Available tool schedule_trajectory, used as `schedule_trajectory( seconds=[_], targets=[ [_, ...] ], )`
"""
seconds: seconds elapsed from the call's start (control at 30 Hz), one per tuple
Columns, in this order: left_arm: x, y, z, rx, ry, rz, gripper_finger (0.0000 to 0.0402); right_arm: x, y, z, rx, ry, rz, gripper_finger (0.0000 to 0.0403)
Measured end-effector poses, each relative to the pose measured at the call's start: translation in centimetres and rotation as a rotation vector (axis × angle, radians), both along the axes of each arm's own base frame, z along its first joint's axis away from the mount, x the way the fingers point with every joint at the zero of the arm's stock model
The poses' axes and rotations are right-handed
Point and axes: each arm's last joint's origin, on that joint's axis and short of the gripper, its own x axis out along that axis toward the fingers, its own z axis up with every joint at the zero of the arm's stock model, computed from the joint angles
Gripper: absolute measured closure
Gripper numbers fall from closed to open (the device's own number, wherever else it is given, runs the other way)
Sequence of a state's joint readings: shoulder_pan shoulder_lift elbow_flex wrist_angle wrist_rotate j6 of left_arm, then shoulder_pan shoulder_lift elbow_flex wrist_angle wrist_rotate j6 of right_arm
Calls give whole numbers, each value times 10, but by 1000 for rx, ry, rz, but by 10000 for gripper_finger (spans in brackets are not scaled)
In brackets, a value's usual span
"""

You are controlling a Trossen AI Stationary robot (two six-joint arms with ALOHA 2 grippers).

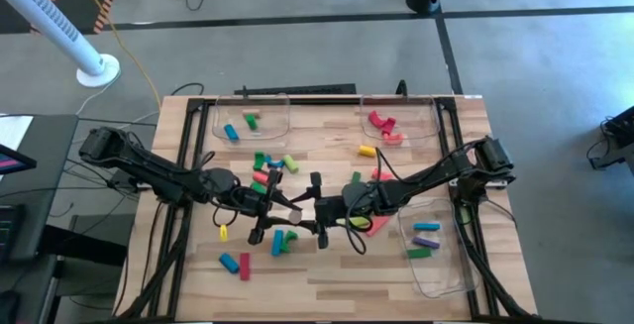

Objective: Sort blocks by size
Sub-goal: Put the brown cylindrical block into the top left transparent bin

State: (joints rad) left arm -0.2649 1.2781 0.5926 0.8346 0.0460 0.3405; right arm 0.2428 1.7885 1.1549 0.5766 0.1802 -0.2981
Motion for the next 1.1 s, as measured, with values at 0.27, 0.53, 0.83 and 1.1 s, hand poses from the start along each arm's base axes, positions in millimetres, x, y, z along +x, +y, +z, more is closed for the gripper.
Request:
schedule_trajectory(
  seconds=[0.27,0.53,0.83,1.1],
  targets=[
    [0,0,-2,3,20,17,280,0,0,-3,-11,28,1,251],
    [0,1,-5,14,54,28,280,0,0,-6,-11,59,-5,251],
    [1,1,-8,12,95,39,257,-1,-1,-8,-9,80,-31,249],
    [-11,4,-3,31,156,112,245,-1,-4,-8,10,95,-53,249]
  ],
)
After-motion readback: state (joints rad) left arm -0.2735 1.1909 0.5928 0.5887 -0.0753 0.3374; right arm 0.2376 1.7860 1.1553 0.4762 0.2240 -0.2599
